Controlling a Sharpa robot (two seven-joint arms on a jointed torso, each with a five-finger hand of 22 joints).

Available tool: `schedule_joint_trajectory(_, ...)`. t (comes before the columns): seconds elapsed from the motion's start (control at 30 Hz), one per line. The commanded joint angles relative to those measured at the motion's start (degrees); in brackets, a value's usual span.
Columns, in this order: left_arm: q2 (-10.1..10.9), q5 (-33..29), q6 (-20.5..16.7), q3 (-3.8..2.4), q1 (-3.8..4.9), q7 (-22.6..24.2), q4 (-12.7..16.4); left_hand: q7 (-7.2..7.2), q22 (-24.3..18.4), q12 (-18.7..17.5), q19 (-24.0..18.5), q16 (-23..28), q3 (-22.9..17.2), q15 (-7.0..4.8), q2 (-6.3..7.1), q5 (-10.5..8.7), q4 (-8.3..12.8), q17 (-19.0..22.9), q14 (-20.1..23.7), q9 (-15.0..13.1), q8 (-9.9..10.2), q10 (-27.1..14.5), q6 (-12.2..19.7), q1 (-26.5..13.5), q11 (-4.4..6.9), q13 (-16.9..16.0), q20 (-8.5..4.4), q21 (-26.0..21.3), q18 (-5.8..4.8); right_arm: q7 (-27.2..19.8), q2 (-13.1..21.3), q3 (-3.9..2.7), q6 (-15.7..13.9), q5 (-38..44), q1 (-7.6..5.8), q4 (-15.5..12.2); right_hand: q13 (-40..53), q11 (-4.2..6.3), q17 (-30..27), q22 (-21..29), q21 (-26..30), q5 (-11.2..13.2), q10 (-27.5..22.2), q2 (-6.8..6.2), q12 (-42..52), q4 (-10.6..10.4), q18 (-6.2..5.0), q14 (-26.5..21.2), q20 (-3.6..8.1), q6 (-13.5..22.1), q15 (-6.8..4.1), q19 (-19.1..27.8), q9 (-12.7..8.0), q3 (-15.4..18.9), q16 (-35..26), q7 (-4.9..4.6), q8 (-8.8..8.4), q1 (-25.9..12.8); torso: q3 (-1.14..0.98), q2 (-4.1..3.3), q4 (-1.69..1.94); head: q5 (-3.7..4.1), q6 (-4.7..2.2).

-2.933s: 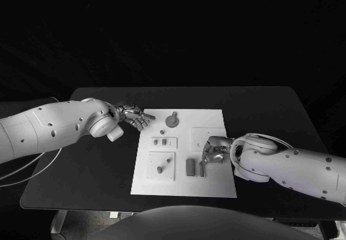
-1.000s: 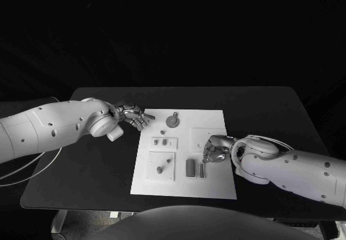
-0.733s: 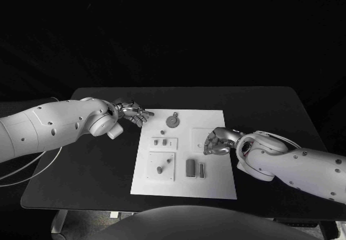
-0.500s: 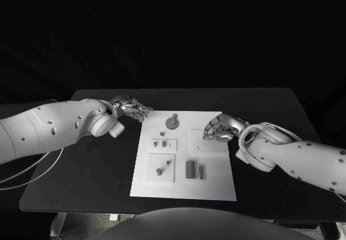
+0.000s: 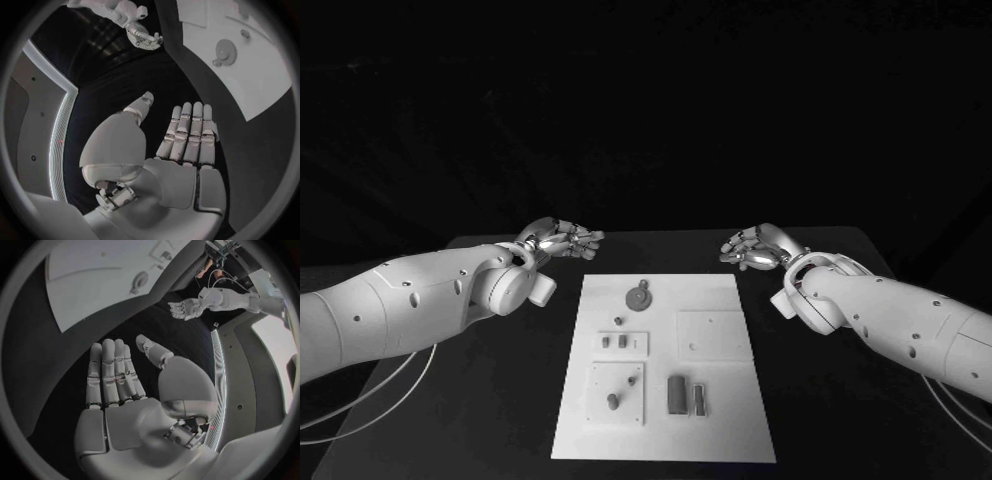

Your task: Assemble the parts on the task board

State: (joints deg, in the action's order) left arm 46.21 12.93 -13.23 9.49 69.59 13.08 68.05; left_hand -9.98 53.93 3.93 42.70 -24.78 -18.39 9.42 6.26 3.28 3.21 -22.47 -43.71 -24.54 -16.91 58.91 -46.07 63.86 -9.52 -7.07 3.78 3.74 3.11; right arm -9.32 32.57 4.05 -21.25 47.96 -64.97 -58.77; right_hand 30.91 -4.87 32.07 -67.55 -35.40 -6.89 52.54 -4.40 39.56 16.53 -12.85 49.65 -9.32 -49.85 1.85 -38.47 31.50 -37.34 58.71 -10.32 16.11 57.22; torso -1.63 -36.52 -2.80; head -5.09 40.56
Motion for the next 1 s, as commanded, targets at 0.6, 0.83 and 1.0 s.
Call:
schedule_joint_trajectory(0.6, -9.0, -7.8, 4.5, -0.66, 0.07, 7.1, -11.2, 2.17, -5.9, -0.2, -6.7, 5.0, 3.5, 0.31, -1.19, -0.48, 2.7, 2.2, 6.1, 0.5, 2.2, -9.2, 5.5, -2.5, 1.70, 3.3, 0.92, -0.1, -3.11, -12.3, -7.0, -7.84, 14.7, -25.5, 3.85, 16.0, -21.5, -4.17, -8.1, 5.7, 14.1, 0.1, -0.2, 3.58, -23.0, 0.1, 2.70, -6.5, -3.16, 7.1, 6.56, 9.7, -3.8, 6.4, -31.7, 0.09, -0.48, -0.6, 0.63, 3.79, -1.21, -0.65, -7.59)
schedule_joint_trajectory(0.83, -9.2, -7.9, 5.5, -0.66, -0.33, 7.2, -11.2, 2.12, -6.3, -0.1, -6.7, 5.1, 3.9, 0.30, -1.73, -0.47, 3.0, 2.2, 6.2, 0.3, 2.0, -9.3, 5.5, -2.6, 1.77, 3.2, 0.96, 0.0, -3.11, -12.3, -6.8, -7.88, 15.1, -25.4, 3.91, 15.7, -23.2, -4.16, -8.9, 6.6, 16.3, 0.1, 0.8, 3.89, -24.5, 0.1, 2.96, -6.9, -3.52, 7.2, 6.56, 10.4, -4.4, 7.2, -33.8, 0.04, -0.07, -0.4, 0.25, 4.07, -1.42, -1.09, -8.57)
schedule_joint_trajectory(1.0, -8.6, -7.2, 2.0, -0.97, -0.60, 6.1, -9.9, 9.98, -53.9, -3.9, -42.7, 24.8, 18.4, -9.42, -6.26, -3.28, -3.2, 22.5, 43.7, 24.5, 16.9, -58.9, 46.1, -63.9, 9.52, 7.1, -3.78, -3.7, -3.11, -11.1, -6.5, -7.74, 11.7, -24.8, 3.91, 14.5, -30.9, 4.87, -32.1, 67.5, 35.4, 6.9, -52.5, 4.40, -39.6, -16.5, 12.85, -49.7, 9.32, 49.9, -1.85, 38.5, -31.5, 37.3, -58.7, 10.32, -16.11, -57.2, 0.64, 4.00, -0.80, -0.29, -8.00)
